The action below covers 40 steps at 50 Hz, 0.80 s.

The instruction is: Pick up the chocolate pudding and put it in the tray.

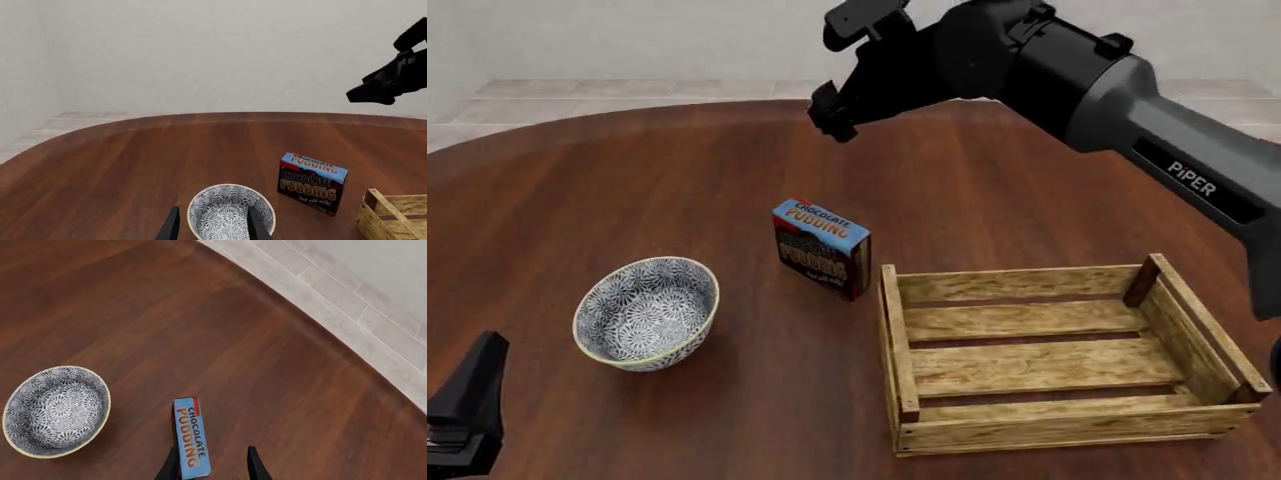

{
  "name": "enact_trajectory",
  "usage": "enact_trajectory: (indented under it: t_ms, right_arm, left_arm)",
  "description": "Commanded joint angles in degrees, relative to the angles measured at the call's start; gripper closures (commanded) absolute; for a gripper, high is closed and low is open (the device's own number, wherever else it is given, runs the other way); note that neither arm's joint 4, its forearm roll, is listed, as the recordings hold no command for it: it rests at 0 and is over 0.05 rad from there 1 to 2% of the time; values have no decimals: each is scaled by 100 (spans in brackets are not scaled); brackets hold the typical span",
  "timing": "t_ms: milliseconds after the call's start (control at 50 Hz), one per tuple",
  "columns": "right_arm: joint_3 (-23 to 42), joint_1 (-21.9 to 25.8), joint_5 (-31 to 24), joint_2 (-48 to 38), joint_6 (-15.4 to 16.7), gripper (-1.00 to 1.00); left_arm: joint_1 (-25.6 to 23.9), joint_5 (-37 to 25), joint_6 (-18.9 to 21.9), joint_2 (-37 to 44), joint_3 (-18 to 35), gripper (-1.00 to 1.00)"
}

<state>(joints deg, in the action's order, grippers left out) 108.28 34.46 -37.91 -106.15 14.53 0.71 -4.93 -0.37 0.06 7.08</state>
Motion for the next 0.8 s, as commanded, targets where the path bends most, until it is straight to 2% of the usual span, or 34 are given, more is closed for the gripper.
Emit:
enact_trajectory:
  t_ms: [20,800]
  right_arm:
    - [97,-43,-6,-211,-26,-100]
    - [-489,-17,564,-397,-195,-100]
  left_arm:
    - [-3,-33,15,0,37,-100]
    - [-18,29,47,0,-33,-100]
